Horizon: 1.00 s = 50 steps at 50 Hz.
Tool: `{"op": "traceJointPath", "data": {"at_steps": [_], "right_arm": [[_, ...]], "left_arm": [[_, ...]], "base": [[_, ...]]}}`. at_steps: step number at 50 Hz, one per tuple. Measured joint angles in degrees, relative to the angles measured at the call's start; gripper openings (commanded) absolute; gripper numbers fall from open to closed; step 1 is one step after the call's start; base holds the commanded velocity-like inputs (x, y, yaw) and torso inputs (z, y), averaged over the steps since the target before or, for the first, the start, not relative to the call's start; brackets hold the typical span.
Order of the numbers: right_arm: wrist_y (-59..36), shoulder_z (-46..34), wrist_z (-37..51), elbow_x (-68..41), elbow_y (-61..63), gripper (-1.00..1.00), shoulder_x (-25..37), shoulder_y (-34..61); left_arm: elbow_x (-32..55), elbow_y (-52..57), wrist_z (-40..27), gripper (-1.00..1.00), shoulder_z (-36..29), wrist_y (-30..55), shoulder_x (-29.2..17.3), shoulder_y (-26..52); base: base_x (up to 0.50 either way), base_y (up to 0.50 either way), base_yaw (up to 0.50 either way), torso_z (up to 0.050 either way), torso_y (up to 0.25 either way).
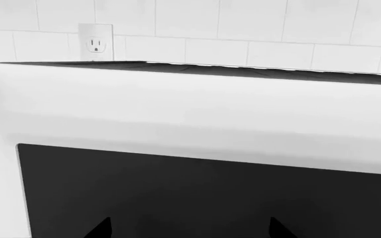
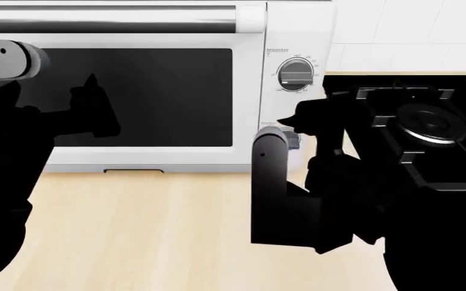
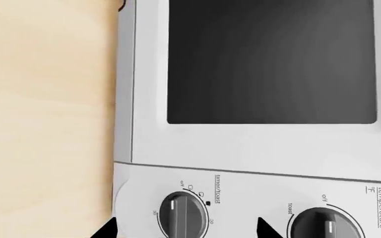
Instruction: Turn on the toaster oven by setting the timer.
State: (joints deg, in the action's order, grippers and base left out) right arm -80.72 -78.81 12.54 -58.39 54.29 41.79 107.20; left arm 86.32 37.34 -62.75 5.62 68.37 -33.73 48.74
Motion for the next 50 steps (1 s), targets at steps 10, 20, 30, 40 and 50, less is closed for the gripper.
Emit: {"op": "traceJointPath", "data": {"at_steps": [10, 20, 30, 40, 50], "right_arm": [[-2.7, -0.4, 1.9, -2.4, -0.9, 1.00, -2.4, 0.5], [-4.7, -1.5, 3.1, -4.7, -2.4, 1.00, -4.2, 0.6], [-6.3, -1.9, 5.2, -8.3, -3.7, 1.00, -5.6, 1.0], [-7.0, -3.0, 7.5, -11.4, -5.7, 1.00, -6.3, 1.8], [-6.7, -5.2, 8.5, -12.5, -7.9, 1.00, -6.6, 3.1]], "left_arm": [[0.1, 0.0, 0.0, 1.00, -0.2, -0.4, -0.2, -0.1], [0.2, 0.0, -0.1, 1.00, -0.4, -0.8, -0.4, -0.2], [0.4, -0.1, -0.2, 1.00, -0.5, -1.1, -0.6, -0.3], [0.3, -0.3, -0.2, 1.00, -0.7, -1.5, -0.6, -0.4], [0.5, -0.3, -0.4, 1.00, -0.8, -1.9, -0.8, -0.5]], "base": [[0.00, 0.00, 0.00, 0.000, 0.000], [0.00, 0.00, 0.00, 0.000, 0.000], [0.00, 0.00, 0.00, 0.000, 0.000], [0.00, 0.00, 0.00, 0.000, 0.000], [0.00, 0.00, 0.00, 0.000, 0.000]]}}
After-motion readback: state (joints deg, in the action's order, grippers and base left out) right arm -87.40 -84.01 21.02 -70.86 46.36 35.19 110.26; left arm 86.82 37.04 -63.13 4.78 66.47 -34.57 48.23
